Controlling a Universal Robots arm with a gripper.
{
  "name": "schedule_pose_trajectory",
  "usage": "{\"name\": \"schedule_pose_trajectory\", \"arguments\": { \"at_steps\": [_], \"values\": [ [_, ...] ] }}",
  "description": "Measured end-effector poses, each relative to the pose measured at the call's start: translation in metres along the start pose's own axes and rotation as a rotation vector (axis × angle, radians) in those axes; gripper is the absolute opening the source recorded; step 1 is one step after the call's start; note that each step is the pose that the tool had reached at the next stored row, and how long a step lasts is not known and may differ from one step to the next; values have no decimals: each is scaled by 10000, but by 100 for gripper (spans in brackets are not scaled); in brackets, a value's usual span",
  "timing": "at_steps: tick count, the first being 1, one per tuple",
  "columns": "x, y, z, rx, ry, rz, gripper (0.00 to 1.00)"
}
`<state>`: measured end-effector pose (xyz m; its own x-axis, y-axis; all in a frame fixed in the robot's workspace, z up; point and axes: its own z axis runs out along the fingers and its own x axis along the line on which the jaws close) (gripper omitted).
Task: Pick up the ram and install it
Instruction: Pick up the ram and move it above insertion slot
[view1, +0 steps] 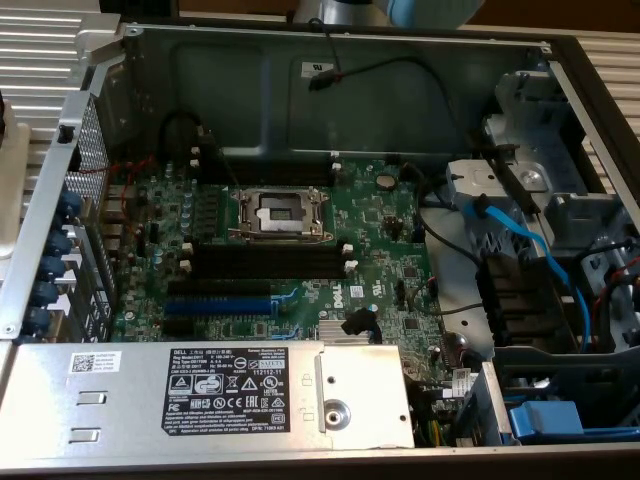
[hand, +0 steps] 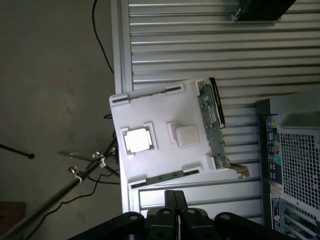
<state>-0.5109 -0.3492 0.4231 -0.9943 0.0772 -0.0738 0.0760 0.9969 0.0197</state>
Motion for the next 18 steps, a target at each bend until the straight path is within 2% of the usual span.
{"name": "schedule_pose_trajectory", "arguments": {
  "at_steps": [4, 18],
  "values": [
    [1, 0, -1, -25, 6, -202, 10],
    [1, 0, -1, -214, 62, -2739, 10]
  ]
}}
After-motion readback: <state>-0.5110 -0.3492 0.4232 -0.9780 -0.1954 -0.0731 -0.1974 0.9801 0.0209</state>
